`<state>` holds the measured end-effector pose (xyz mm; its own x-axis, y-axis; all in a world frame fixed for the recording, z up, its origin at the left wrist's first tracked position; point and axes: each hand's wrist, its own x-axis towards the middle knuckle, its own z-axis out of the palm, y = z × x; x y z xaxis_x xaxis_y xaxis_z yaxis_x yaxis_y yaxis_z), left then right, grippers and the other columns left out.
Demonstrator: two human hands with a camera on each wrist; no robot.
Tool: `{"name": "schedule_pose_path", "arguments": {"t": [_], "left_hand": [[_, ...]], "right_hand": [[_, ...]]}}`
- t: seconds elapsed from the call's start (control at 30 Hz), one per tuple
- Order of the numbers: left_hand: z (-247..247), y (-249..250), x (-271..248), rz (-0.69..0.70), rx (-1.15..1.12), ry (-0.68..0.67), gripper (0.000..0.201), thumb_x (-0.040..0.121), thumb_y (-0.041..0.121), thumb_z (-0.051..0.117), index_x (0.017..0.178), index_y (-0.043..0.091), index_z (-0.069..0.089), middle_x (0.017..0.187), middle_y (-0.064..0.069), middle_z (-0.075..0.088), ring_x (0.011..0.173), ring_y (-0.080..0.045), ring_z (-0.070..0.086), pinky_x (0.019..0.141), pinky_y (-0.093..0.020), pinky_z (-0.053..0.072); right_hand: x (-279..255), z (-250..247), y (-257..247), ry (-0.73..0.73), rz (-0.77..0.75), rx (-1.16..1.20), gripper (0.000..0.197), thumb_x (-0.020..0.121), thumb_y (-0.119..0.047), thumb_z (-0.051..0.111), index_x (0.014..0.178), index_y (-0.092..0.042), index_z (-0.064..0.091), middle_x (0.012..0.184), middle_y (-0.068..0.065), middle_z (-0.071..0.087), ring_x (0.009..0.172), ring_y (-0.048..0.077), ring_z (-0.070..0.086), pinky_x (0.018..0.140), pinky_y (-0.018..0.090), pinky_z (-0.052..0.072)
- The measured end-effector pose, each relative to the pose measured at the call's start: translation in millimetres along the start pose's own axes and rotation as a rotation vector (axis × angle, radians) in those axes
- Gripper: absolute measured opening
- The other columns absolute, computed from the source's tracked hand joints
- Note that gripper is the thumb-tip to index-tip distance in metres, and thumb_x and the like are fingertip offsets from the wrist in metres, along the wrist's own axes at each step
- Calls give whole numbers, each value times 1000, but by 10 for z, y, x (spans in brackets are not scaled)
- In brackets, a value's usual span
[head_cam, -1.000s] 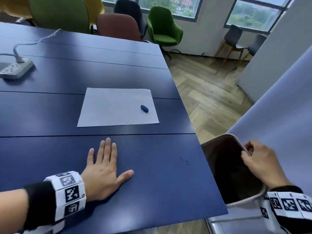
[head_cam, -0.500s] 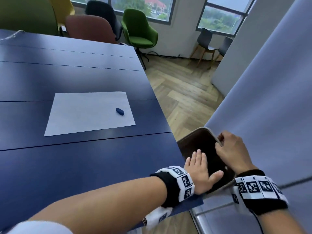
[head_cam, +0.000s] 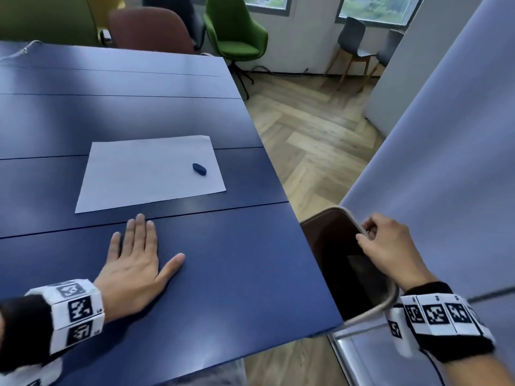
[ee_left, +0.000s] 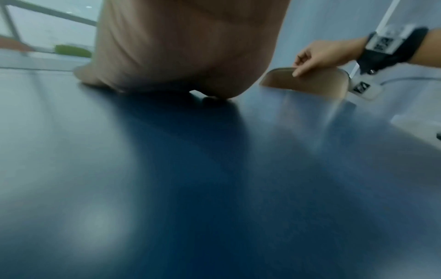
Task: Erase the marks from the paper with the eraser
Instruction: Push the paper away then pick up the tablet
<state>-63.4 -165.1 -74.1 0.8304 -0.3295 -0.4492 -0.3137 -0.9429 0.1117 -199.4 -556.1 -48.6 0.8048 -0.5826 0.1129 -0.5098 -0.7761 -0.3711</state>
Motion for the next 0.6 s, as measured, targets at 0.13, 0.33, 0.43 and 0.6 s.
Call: {"name": "schedule_pose_path", "arguments": {"t": [0.13,0.33,0.43,0.6], "left_hand": [[63,691,281,144,5,39,112,73,83,-9,149,3,-22,155,-16,-33,140,-26,-35,115,-46,-21],[151,2176,334,561,50,-123,94,89,75,6,156,9,-3,162,-9,-17,146,-24,-24,116,-50,-18],[-129,2331,151,739,-126,-364,71,101,57,6,156,12,12,164,-8,3,150,-19,-5,119,-43,-10],[-450,1616,-44,536,-319,-125,71,103,50,23,155,2,10,163,-12,-3,150,-28,-3,120,-34,5]], "right_hand": [[-10,20,-33,-12,2,12,13,78,-12,68,75,-17,57,60,-5,52,68,28,57,64,35,47],[-99,13,-27,-12,33,0,15,77,-13,69,72,-17,56,61,-3,54,70,30,58,65,36,48],[-132,-3,5,-16,55,-9,15,76,-14,72,74,-15,58,60,-3,54,72,31,60,66,33,45],[-195,-18,75,-13,50,6,18,75,-17,77,74,-12,60,60,-5,54,70,28,57,66,30,41]]}}
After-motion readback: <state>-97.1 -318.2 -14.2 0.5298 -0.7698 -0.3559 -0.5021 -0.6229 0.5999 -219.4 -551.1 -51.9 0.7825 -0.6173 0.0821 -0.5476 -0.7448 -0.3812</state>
